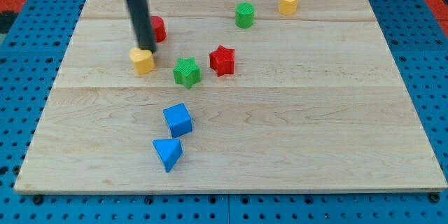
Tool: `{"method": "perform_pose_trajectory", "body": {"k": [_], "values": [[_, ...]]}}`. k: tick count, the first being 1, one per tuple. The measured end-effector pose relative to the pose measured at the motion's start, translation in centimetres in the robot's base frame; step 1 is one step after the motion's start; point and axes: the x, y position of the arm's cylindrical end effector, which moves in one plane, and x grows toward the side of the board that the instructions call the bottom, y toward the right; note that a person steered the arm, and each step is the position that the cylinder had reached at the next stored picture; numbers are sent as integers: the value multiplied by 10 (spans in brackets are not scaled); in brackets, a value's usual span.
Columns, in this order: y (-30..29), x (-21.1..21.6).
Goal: Place the yellow heart towards the bottom of the red circle
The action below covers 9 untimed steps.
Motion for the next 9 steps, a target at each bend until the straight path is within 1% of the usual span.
{"method": "perform_pose_trajectory", "body": {"k": [1, 2, 3, 4, 5, 6, 7, 8, 9], "values": [[-4, -26], [31, -78], [83, -97], [92, -63], [118, -57], [119, -94], [125, -94], [96, -44], [-6, -18]]}}
